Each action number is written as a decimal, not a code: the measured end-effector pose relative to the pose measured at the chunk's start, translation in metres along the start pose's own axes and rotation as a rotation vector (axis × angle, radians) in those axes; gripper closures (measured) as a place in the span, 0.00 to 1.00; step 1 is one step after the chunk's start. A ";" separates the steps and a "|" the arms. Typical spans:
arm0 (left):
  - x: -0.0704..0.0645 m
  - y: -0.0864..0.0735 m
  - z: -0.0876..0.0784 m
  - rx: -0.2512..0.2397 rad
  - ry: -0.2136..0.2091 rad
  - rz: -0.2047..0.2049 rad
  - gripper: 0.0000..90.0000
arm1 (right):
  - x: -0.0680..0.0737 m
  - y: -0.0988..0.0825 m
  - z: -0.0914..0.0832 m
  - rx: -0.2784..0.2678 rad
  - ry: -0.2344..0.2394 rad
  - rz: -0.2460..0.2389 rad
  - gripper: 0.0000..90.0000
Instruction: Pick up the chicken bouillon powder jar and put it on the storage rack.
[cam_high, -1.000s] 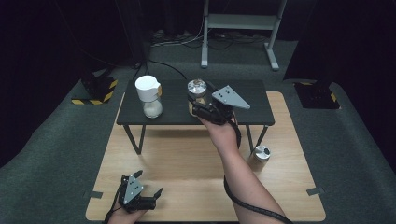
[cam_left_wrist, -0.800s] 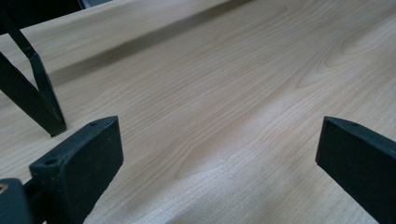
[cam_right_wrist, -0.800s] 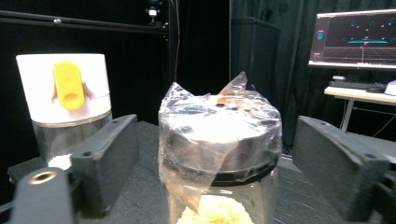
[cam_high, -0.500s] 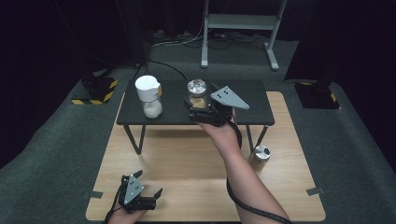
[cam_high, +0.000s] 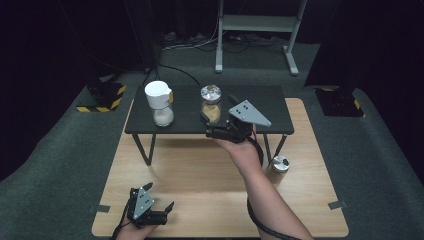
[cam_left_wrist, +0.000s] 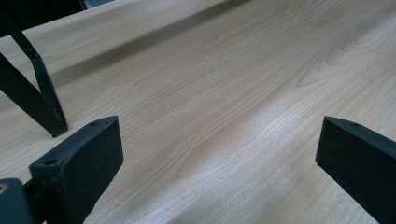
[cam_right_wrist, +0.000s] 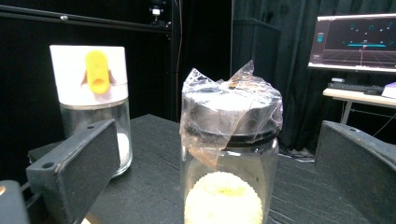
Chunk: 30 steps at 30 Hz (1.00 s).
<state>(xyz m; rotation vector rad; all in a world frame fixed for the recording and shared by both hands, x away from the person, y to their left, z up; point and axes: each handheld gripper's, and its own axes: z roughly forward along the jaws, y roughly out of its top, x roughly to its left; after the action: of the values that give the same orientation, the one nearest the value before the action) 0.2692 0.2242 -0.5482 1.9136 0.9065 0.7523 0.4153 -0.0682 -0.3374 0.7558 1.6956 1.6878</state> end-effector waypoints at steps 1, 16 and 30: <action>0.000 0.000 0.000 0.001 0.001 0.002 0.01 | 0.001 0.000 -0.002 -0.002 0.001 0.000 0.00; -0.001 0.000 0.001 0.007 0.000 0.012 0.01 | 0.008 -0.003 -0.030 -0.012 0.011 -0.019 0.00; -0.001 0.001 0.001 0.011 0.002 0.016 0.01 | 0.012 -0.009 -0.043 0.009 0.009 -0.047 0.00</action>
<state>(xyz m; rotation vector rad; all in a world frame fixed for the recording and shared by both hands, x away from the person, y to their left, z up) 0.2694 0.2226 -0.5483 1.9325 0.8994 0.7597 0.3750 -0.0874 -0.3478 0.7082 1.7145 1.6552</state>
